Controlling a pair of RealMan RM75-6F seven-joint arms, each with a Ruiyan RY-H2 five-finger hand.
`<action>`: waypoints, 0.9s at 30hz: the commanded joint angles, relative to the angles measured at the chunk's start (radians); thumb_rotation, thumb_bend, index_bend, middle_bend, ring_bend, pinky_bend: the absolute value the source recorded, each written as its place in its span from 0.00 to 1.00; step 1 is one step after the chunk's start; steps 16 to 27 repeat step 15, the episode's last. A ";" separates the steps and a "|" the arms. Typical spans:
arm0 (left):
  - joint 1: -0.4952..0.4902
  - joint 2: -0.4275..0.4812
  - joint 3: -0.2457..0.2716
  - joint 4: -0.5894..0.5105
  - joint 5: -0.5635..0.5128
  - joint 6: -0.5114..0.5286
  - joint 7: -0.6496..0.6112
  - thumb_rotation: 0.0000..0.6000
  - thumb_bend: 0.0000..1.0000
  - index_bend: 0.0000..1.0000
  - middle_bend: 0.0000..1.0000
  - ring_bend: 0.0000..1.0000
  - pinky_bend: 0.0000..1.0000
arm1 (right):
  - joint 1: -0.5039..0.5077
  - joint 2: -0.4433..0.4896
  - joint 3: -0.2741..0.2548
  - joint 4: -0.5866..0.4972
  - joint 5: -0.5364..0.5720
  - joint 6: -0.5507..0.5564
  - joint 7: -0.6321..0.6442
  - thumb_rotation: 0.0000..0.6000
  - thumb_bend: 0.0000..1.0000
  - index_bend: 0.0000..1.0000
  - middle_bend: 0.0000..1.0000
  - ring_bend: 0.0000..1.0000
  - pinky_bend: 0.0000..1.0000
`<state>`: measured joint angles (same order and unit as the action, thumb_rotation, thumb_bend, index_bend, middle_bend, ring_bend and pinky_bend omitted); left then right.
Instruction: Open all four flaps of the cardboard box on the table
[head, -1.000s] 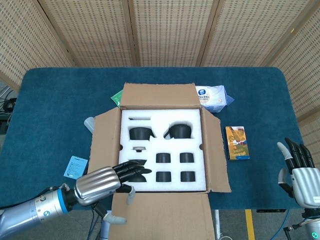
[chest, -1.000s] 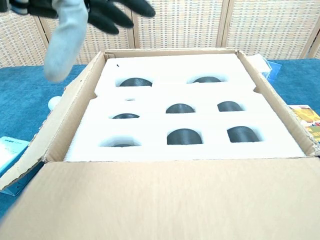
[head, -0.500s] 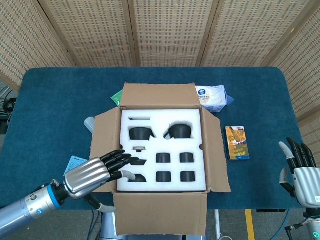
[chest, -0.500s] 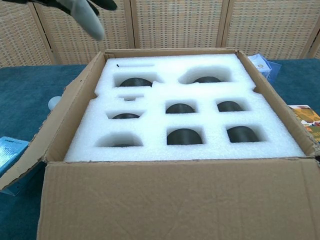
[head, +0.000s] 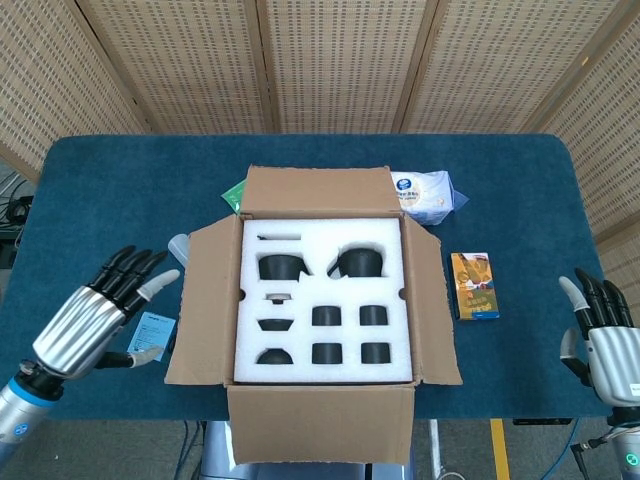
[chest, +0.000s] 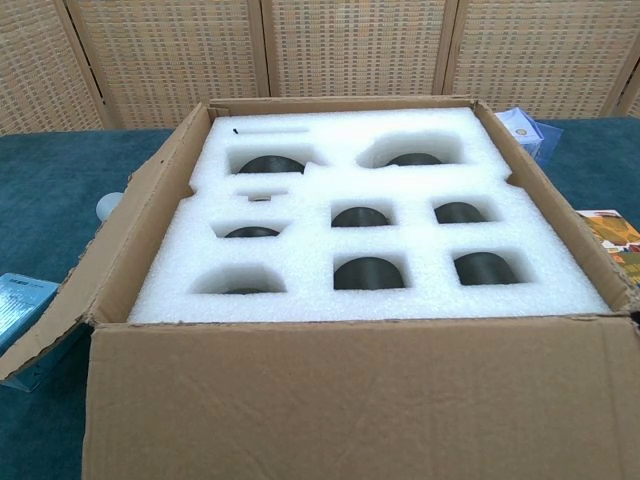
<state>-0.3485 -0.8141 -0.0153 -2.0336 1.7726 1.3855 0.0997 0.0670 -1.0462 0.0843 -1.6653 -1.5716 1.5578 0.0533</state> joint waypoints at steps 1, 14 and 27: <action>0.079 -0.058 0.019 0.070 -0.040 0.080 0.040 0.83 0.12 0.08 0.00 0.00 0.00 | 0.005 -0.004 0.002 0.005 0.001 -0.004 -0.002 1.00 0.80 0.00 0.00 0.00 0.00; 0.250 -0.165 0.063 0.237 -0.146 0.216 0.027 0.83 0.12 0.08 0.00 0.00 0.00 | 0.018 -0.027 -0.002 0.028 -0.002 -0.022 -0.013 1.00 0.80 0.00 0.00 0.00 0.00; 0.256 -0.169 0.065 0.242 -0.150 0.218 0.028 0.83 0.12 0.08 0.00 0.00 0.00 | 0.017 -0.028 -0.003 0.028 -0.002 -0.022 -0.013 1.00 0.80 0.00 0.00 0.00 0.00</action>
